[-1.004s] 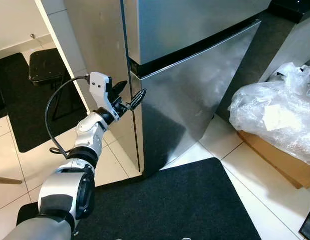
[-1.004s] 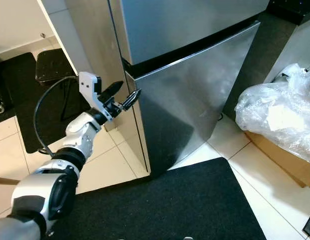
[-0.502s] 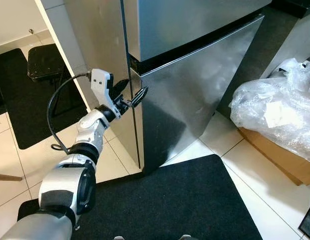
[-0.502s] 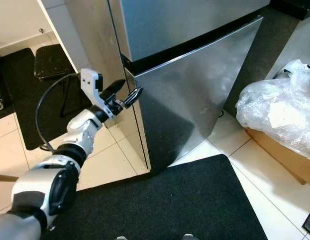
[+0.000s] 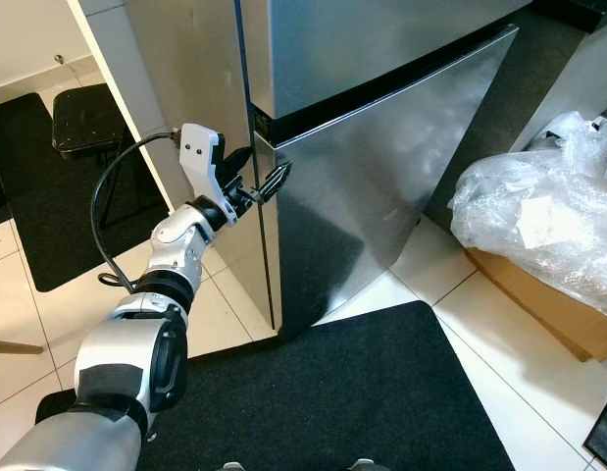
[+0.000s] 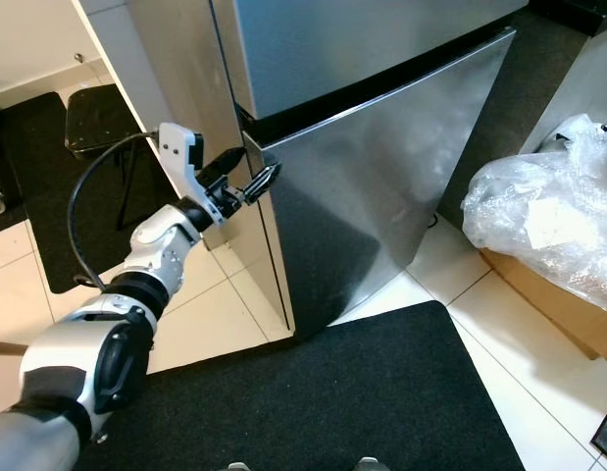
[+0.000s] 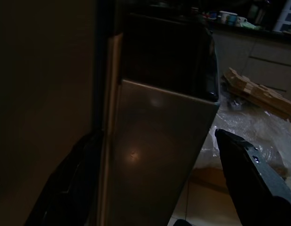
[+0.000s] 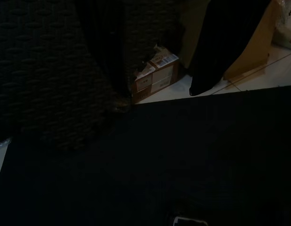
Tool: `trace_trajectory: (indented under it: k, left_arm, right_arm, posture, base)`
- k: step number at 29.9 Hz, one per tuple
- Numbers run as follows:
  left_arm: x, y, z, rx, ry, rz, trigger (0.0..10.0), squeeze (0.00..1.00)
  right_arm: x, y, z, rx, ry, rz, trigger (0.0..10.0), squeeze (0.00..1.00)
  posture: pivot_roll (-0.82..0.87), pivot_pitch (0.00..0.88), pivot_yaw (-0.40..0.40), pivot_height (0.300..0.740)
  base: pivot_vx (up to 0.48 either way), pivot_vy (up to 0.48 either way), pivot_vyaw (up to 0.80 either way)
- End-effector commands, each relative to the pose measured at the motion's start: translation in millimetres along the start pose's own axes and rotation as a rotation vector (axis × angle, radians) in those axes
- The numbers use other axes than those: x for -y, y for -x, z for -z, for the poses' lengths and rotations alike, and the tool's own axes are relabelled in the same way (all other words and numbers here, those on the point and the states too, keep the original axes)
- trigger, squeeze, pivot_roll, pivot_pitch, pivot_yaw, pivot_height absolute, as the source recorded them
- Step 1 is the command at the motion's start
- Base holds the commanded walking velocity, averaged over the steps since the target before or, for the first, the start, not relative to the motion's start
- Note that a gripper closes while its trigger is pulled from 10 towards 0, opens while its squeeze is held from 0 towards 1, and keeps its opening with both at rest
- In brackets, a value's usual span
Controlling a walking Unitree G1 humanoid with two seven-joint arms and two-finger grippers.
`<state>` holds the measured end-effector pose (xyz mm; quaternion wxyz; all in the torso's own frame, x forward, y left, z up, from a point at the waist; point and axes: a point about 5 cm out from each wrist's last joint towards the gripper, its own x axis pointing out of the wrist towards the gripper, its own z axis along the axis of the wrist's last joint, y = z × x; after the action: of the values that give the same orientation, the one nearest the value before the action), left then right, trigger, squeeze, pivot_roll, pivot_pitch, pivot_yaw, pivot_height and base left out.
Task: Restocking fridge
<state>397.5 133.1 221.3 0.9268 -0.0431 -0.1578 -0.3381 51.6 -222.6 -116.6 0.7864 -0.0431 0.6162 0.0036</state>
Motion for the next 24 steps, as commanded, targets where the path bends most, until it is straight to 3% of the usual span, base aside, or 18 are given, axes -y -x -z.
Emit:
trace_trajectory:
  k: [1, 13, 17, 24]
  left_arm:
    - [3.8, -2.5, 2, -0.026, 0.002, 0.043, 10.0, 0.0]
    - [16.6, -9.5, 2, -0.032, 0.008, 0.162, 10.0, 0.0]
    - [30.5, -13.0, 2, -0.016, 0.057, 0.331, 10.0, 0.0]
    - [46.2, -15.4, 4, 0.001, 0.089, 0.484, 10.0, 0.0]
  right_arm:
    - [0.9, 2.1, 14, -0.034, -0.012, 0.0, 10.0, 0.0]
    - [3.8, 3.2, 17, -0.038, -0.014, 0.006, 10.0, 0.0]
    - [3.6, 3.2, 17, -0.037, -0.013, 0.003, 10.0, 0.0]
    - [3.1, 2.7, 15, -0.032, -0.01, 0.003, 10.0, 0.0]
  posture:
    - [-0.12, 0.257, 0.048, 0.74]
    - [-0.13, 0.263, 0.048, 0.74]
    - [-0.13, 0.261, 0.049, 0.74]
    - [-0.12, 0.254, 0.05, 0.74]
  base:
    - [0.0, 0.0, 0.0]
    - [0.0, 0.0, 0.0]
    - [0.0, 0.0, 0.0]
    - [0.0, 0.0, 0.0]
